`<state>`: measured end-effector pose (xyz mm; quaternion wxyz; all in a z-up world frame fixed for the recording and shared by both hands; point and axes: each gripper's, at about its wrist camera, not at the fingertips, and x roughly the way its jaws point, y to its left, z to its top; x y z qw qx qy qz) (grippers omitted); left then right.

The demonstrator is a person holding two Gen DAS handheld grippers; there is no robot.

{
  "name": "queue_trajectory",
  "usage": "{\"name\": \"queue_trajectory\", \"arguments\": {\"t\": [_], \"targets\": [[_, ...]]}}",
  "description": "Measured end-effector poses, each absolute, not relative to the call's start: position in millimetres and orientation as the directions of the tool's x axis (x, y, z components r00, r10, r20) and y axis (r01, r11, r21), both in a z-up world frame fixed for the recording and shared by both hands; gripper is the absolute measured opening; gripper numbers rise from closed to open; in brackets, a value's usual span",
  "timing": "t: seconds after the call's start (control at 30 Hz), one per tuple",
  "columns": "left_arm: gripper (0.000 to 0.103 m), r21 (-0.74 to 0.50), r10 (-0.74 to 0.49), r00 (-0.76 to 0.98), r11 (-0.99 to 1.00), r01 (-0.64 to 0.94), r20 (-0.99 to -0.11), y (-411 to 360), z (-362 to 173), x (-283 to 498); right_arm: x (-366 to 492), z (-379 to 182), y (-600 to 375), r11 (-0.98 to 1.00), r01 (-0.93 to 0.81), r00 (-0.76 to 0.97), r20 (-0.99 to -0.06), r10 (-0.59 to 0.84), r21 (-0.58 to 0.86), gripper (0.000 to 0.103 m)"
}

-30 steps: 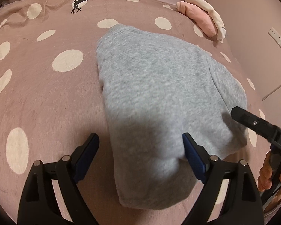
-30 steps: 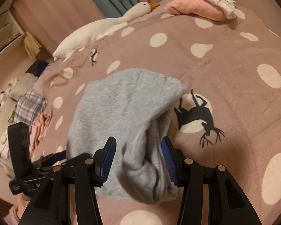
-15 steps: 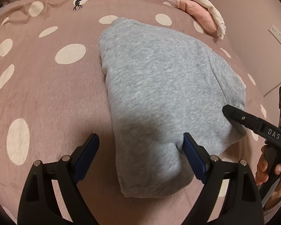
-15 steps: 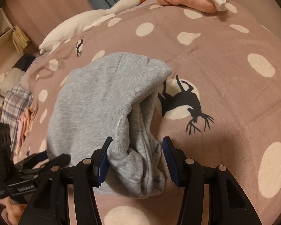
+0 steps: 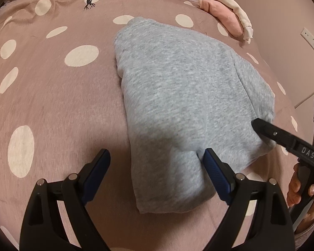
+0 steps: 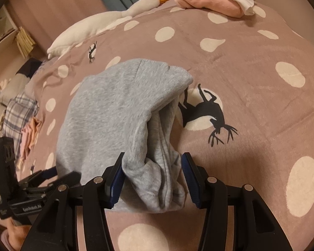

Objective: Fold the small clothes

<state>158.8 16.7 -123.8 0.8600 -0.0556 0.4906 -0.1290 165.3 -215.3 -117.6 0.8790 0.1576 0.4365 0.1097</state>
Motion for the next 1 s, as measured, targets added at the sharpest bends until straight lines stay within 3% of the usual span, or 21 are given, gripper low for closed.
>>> {"name": "queue_trajectory", "arguments": {"t": [0.1, 0.2, 0.23, 0.33, 0.43, 0.53, 0.6, 0.63, 0.83, 1.0], "targets": [[0.09, -0.203, -0.263, 0.513, 0.964, 0.17, -0.817, 16.2, -114.5, 150.0, 159.6, -114.2, -212.4, 0.934, -0.052, 0.598, -0.738, 0.313, 0.354, 0.052], [0.103, -0.18, -0.235, 0.547, 0.972, 0.153, -0.804, 18.4, -98.7, 139.9, 149.1, -104.1, -201.7, 0.95, -0.087, 0.606, -0.741, 0.29, 0.301, 0.052], [0.103, -0.181, -0.232, 0.563, 0.973, 0.146, -0.793, 20.0, -91.1, 135.2, 143.2, -98.6, -195.5, 0.956, -0.104, 0.607, -0.744, 0.278, 0.273, 0.053], [0.103, -0.186, -0.231, 0.594, 0.973, 0.137, -0.77, 22.5, -70.1, 123.8, 129.0, -86.9, -187.0, 0.969, -0.118, 0.633, -0.736, 0.242, 0.217, 0.074], [0.103, -0.152, -0.194, 0.62, 0.981, 0.119, -0.761, 21.4, -50.6, 113.2, 113.9, -72.0, -180.1, 0.974, -0.134, 0.659, -0.718, 0.224, 0.181, 0.078], [0.103, -0.193, -0.228, 0.617, 0.973, 0.123, -0.753, 25.9, -37.0, 103.6, 105.5, -58.1, -177.9, 0.979, -0.138, 0.671, -0.712, 0.206, 0.153, 0.081], [0.103, -0.192, -0.218, 0.608, 0.975, 0.108, -0.763, 27.4, -28.1, 96.4, 99.7, -48.6, -176.3, 0.982, -0.139, 0.679, -0.709, 0.191, 0.131, 0.098], [0.103, -0.175, -0.199, 0.605, 0.98, 0.099, -0.771, 26.4, -24.7, 93.8, 94.7, -42.4, -175.8, 0.982, -0.145, 0.691, -0.699, 0.188, 0.121, 0.101], [0.103, 0.032, -0.002, 0.633, 0.999, 0.043, -0.774, 18.5, -9.7, 71.8, 74.2, -21.6, -170.2, 0.982, -0.167, 0.725, -0.663, 0.186, 0.093, 0.102], [0.103, 0.027, -0.007, 0.624, 0.999, 0.045, -0.781, 21.2, -12.3, 64.4, 77.8, -33.5, -162.9, 0.985, -0.154, 0.699, -0.697, 0.161, 0.074, 0.102]]}}
